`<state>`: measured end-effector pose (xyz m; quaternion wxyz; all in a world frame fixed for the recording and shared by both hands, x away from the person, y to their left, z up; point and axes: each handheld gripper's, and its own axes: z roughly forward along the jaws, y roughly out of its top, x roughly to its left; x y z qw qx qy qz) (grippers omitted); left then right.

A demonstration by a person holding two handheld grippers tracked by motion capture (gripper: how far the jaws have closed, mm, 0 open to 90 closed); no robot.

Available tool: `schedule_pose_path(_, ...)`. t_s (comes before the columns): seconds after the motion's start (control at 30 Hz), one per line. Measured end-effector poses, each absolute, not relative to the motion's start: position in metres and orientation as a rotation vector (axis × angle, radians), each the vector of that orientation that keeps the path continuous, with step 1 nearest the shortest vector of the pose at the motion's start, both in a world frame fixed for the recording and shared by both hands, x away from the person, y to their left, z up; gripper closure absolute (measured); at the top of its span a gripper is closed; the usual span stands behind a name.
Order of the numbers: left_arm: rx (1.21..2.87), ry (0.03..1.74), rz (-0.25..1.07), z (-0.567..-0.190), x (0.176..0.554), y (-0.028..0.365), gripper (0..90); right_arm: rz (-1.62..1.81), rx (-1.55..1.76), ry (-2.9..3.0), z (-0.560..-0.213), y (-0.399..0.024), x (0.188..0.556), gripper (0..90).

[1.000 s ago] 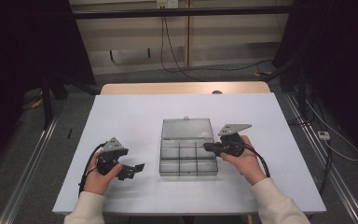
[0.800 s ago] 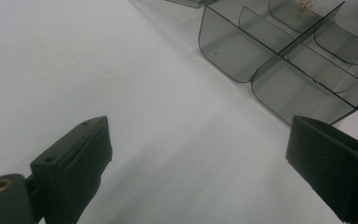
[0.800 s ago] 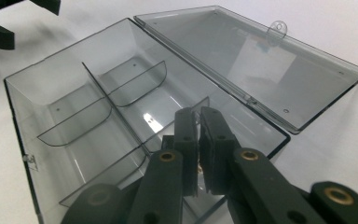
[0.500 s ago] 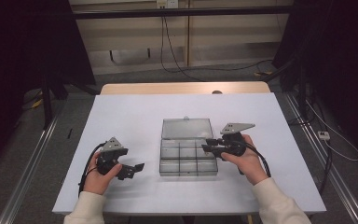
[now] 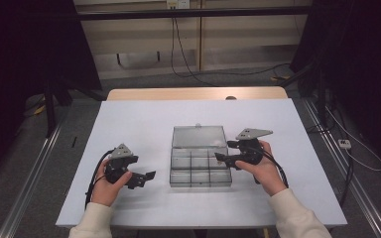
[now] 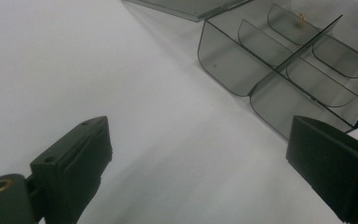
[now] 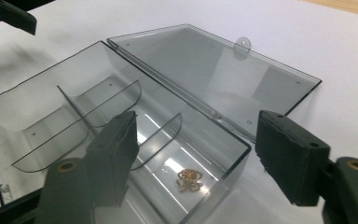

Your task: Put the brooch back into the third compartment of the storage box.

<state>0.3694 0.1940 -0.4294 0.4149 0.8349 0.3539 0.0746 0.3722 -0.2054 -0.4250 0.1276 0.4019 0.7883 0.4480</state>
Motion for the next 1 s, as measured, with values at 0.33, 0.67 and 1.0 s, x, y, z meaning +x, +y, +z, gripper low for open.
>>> schedule_pose_path(0.33, 2.078, 0.88, 0.183, -0.425, 0.379, 0.181, 6.6, 1.278, 1.218, 2.253, -0.426, -0.211, 0.376, 26.0)
schedule_pose_path(0.67, 2.051, 0.877, 0.179, -0.419, 0.39, 0.165, 6.5, 1.267, 1.217, 2.253, -0.425, -0.209, 0.38, 25.4)
schedule_pose_path(1.0, 2.028, 0.897, 0.173, -0.417, 0.4, 0.157, 6.5, 1.275, 1.231, 2.241, -0.425, -0.208, 0.383, 25.7)
